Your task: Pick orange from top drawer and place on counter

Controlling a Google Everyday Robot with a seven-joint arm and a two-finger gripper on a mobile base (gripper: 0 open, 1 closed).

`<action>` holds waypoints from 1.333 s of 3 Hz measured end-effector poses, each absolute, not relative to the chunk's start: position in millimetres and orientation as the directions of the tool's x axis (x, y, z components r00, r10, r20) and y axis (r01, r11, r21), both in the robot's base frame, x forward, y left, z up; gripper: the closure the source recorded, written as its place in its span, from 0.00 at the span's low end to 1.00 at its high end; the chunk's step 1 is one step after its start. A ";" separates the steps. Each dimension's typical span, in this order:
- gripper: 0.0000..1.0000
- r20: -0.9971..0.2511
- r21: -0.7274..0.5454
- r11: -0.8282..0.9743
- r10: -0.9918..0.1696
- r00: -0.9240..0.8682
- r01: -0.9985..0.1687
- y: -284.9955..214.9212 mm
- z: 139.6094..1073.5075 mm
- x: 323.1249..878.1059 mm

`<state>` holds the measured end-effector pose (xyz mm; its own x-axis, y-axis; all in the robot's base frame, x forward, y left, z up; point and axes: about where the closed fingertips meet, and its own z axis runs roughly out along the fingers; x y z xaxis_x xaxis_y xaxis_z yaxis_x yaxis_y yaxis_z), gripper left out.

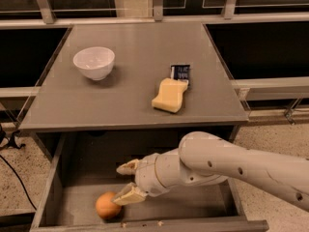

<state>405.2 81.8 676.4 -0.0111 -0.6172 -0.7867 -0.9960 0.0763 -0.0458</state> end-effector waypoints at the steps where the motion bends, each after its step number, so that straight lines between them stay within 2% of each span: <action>1: 0.29 -0.792 -0.036 0.069 -0.611 -0.014 -0.997 85.8 673.3 401.1; 4: 0.34 -0.812 -0.012 0.054 -0.583 -0.022 -0.998 103.5 661.6 392.1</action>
Offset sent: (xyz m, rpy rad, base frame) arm -0.0131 0.0112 -0.0134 0.0337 0.0349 0.0098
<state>392.1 103.5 661.6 -0.0218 -0.5832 -0.8120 -0.9985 0.0540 -0.0119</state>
